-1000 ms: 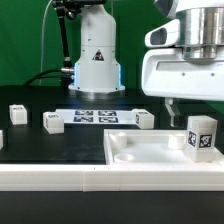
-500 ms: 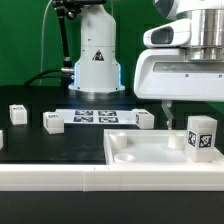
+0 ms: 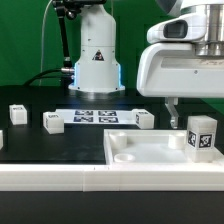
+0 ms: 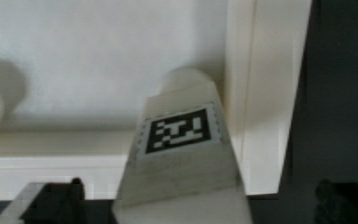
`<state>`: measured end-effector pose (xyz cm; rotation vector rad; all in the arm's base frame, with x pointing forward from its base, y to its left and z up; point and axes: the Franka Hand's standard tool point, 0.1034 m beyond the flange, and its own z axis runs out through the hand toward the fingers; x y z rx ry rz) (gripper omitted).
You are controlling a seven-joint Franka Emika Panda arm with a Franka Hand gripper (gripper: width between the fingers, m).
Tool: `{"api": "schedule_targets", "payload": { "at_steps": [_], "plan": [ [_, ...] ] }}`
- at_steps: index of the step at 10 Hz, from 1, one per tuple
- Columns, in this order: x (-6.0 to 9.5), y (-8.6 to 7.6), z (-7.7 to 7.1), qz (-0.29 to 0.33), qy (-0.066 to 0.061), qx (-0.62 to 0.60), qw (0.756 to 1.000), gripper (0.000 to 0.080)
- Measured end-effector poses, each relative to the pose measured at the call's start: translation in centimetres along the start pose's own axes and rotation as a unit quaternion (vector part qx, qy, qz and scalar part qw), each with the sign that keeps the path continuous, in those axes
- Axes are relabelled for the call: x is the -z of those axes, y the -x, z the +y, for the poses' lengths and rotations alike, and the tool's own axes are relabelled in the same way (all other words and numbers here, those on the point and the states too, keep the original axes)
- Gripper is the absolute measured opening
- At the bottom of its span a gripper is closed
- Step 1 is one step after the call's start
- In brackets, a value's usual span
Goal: Assemble one leg
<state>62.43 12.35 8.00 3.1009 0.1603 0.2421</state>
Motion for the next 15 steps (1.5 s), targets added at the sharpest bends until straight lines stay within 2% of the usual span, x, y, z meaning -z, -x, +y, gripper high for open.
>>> {"api": "schedule_targets", "payload": {
  "at_steps": [1, 2, 3, 4, 5, 7, 10, 13, 15],
  "plan": [
    [-0.04, -0.01, 0.1, 0.0, 0.001, 0.007, 1.0, 0.0649],
    [-0.07, 0.0, 0.15, 0.0, 0.001, 0.006, 1.0, 0.0521],
    [-0.08, 0.01, 0.16, 0.0, 0.001, 0.005, 1.0, 0.0521],
    [-0.09, 0.02, 0.17, 0.0, 0.001, 0.001, 1.0, 0.0374],
    [-0.09, 0.0, 0.17, 0.0, 0.001, -0.008, 1.0, 0.0291],
    [-0.09, 0.0, 0.17, 0.0, 0.001, -0.01, 1.0, 0.0291],
    [-0.15, 0.06, 0.34, 0.004, -0.006, -0.207, 0.978, 0.0291],
    [-0.15, 0.14, 0.66, 0.023, -0.008, -0.365, 0.931, 0.0292],
    [-0.14, 0.26, 0.83, 0.022, -0.007, -0.461, 0.887, 0.0292]
  ]
}}
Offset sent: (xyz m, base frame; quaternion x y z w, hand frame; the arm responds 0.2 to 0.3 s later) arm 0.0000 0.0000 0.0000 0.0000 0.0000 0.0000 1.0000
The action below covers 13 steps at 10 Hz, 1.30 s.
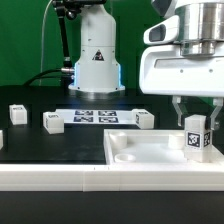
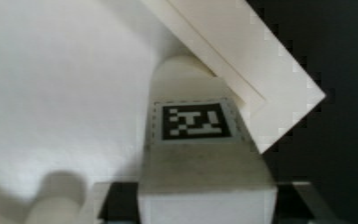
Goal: Assemble one leg
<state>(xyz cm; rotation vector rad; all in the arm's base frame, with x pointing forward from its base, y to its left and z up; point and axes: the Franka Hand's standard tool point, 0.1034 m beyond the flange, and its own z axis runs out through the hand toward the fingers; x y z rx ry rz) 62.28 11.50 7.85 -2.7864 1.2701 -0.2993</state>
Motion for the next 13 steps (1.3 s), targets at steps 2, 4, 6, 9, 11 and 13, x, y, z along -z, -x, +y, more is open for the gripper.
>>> {"api": "schedule_targets", "payload": {
  "at_steps": [2, 4, 6, 9, 11, 13],
  "plan": [
    [0.03, 0.14, 0.1, -0.006, 0.003, -0.107, 0.994, 0.0294],
    [0.0, 0.14, 0.16, -0.017, -0.001, -0.206, 0.978, 0.0295],
    [0.0, 0.25, 0.09, -0.019, -0.001, -0.255, 0.967, 0.0298],
    [-0.08, 0.35, 0.08, -0.022, -0.001, -0.29, 0.957, 0.0428],
    [-0.12, 0.23, 0.17, -0.022, -0.002, -0.251, 0.968, 0.0558],
    [-0.27, 0.3, 0.24, -0.017, -0.001, -0.137, 0.99, 0.0644]
  ]
}}
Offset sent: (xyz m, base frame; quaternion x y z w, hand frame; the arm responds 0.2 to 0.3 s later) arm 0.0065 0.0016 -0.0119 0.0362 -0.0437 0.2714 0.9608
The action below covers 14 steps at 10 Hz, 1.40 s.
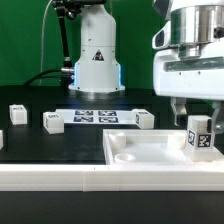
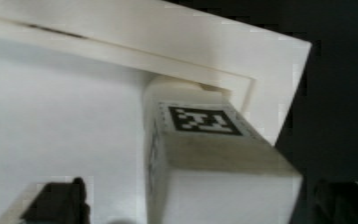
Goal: Assemble one leg
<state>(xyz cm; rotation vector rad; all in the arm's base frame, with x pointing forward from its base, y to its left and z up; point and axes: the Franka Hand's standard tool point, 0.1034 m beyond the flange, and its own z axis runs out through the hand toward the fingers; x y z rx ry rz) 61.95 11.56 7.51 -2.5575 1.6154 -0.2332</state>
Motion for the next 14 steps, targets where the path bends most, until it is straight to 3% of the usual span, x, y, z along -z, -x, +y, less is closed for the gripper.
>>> {"api": "schedule_targets", "payload": {
  "at_steps": [4, 8, 11, 13, 14],
  "plan": [
    [-0.06, 0.39, -0.14, 0.0, -0.002, 0.165, 0.986, 0.0649],
    [0.32, 0.25, -0.78, 0.007, -0.002, 0.362, 0.932, 0.0649],
    [0.35, 0.03, -0.8, 0.008, -0.001, 0.439, 0.899, 0.0649],
    [0.35, 0.02, -0.79, 0.008, -0.001, 0.438, 0.899, 0.0626],
    [0.34, 0.02, -0.79, 0.008, -0.001, 0.438, 0.899, 0.0452]
  ]
}}
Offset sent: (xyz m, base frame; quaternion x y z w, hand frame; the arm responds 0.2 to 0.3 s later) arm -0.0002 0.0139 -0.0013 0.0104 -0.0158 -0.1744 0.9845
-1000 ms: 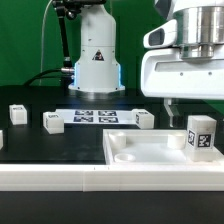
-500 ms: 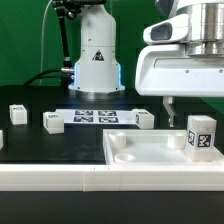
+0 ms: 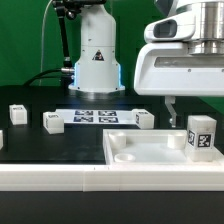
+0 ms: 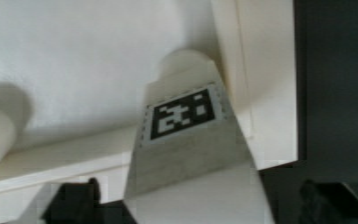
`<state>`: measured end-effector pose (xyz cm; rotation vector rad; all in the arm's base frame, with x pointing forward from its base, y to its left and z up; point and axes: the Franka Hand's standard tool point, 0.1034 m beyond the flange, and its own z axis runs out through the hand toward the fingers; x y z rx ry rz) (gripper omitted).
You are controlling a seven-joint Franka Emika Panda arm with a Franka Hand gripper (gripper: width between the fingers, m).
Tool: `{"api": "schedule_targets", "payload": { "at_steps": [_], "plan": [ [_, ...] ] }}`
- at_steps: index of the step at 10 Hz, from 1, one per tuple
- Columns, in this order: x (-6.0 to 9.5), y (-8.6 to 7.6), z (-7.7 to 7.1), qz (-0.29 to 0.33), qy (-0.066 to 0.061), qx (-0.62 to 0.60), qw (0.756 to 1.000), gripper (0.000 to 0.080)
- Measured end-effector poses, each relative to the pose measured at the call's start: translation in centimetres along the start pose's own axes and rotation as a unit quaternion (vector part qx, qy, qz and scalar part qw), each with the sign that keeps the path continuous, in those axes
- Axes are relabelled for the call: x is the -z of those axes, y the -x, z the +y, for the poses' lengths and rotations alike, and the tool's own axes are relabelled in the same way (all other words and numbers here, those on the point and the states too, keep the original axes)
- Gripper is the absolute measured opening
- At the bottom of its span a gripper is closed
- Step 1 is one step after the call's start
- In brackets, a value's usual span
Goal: Assemble one leg
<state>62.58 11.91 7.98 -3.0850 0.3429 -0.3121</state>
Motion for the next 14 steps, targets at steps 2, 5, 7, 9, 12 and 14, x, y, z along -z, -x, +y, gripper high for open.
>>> {"api": "schedule_targets", "payload": {
  "at_steps": [2, 5, 7, 9, 12, 14],
  "plan": [
    [0.0, 0.0, 0.1, 0.0, 0.0, -0.008, 1.0, 0.0286],
    [0.0, -0.1, 0.6, 0.001, 0.002, -0.052, 0.999, 0.029],
    [0.0, -0.2, 1.3, 0.002, 0.008, -0.123, 0.992, 0.029],
    [0.0, -0.3, 2.4, 0.011, 0.02, -0.204, 0.979, 0.0298],
    [0.0, -0.3, 2.5, 0.012, 0.021, -0.203, 0.979, 0.0461],
    [0.0, -0.3, 2.5, 0.012, 0.021, -0.203, 0.979, 0.0582]
  ]
}}
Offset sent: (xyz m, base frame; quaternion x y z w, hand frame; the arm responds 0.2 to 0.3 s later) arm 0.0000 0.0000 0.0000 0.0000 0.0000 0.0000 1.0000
